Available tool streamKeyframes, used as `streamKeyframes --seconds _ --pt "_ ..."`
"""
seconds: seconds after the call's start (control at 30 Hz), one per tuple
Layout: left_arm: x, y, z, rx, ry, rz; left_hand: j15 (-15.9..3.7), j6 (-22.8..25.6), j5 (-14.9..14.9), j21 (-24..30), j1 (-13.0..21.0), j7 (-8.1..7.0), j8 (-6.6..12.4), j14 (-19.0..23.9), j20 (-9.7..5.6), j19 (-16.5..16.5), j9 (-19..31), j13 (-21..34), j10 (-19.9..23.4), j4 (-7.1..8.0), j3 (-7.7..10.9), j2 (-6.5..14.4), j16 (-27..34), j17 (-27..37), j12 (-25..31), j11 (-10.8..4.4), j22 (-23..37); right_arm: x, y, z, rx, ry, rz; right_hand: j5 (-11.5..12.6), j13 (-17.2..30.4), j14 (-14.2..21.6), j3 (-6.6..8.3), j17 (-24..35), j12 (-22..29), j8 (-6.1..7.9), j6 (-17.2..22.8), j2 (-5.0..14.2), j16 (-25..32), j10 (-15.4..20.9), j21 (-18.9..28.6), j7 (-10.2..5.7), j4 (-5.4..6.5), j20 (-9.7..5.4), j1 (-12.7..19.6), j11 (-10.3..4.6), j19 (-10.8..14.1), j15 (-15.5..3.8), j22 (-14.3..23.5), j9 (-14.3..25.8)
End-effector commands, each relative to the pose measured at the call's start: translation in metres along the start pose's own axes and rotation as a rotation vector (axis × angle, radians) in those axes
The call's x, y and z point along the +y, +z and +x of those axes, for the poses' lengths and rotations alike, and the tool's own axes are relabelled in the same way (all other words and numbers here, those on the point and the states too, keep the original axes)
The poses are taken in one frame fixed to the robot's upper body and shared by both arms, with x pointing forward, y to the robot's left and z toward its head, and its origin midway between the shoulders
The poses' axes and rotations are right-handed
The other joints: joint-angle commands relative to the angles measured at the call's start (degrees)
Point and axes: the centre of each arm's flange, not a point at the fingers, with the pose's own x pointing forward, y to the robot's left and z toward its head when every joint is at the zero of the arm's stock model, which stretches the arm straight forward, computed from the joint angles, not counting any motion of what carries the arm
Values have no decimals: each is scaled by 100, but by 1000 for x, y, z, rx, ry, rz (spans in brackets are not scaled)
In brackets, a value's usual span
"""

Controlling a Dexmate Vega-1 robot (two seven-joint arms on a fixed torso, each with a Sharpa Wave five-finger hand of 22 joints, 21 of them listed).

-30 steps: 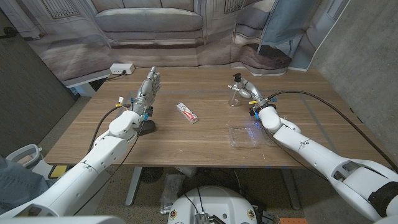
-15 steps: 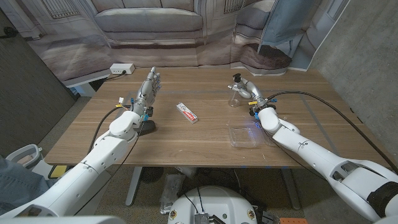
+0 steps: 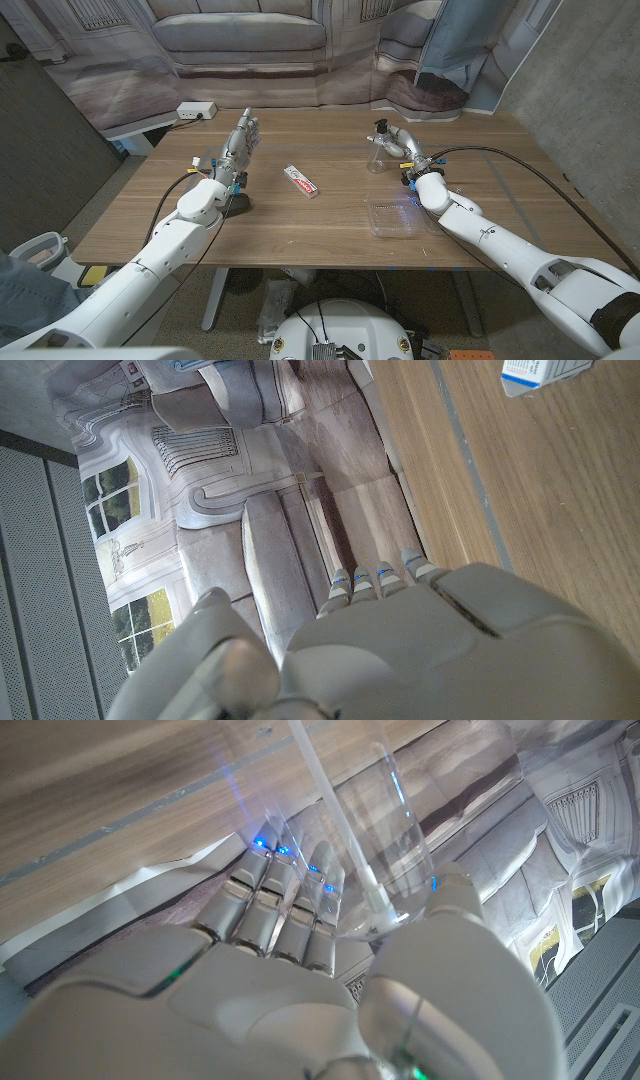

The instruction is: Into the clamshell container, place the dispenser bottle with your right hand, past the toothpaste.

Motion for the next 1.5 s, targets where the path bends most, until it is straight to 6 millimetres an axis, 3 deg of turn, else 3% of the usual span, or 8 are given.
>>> streamKeyframes --seconds 0.03,0.27,0.43,1.5 --pt "-1 -1 1 1 1 -1 -15 48 28 -41 23 9 2 -19 19 -16 27 -5 -13 4 -45 59 -4 19 21 -31 27 0 -1 3 6 9 -27 -38 37 211 112 43 50 75 1042 326 82 699 120 -983 -52 -360 465 -568 163 -617 48 42" --pt "-2 1 3 3 -3 3 -13 58 30 -51 24 13 4 -16 20 -13 27 -5 -12 4 -51 63 -3 19 21 -38 28 0 -1 4 12 2 -37 -62 62 383 285 70 58 142 1134 406 129 850 234 -1026 -179 -495 901 -659 261 -756 90 70" --pt "-3 2 4 5 -6 6 -13 60 31 -59 24 15 4 -18 20 -10 27 -5 -16 3 -56 66 -4 19 20 -43 28 0 -2 3 14 -1 -42 -75 74 464 334 86 51 188 1206 407 147 904 299 -1043 -188 -549 1061 -693 326 -828 110 84" --pt "-1 7 6 -2 -12 16 -14 53 38 -114 32 9 -3 -22 15 9 28 -4 -18 -1 -89 88 -5 19 20 -43 30 -10 3 0 5 -10 18 -177 113 790 401 185 11 175 1071 499 253 1110 568 -945 -82 -739 1293 -687 629 -869 177 107"
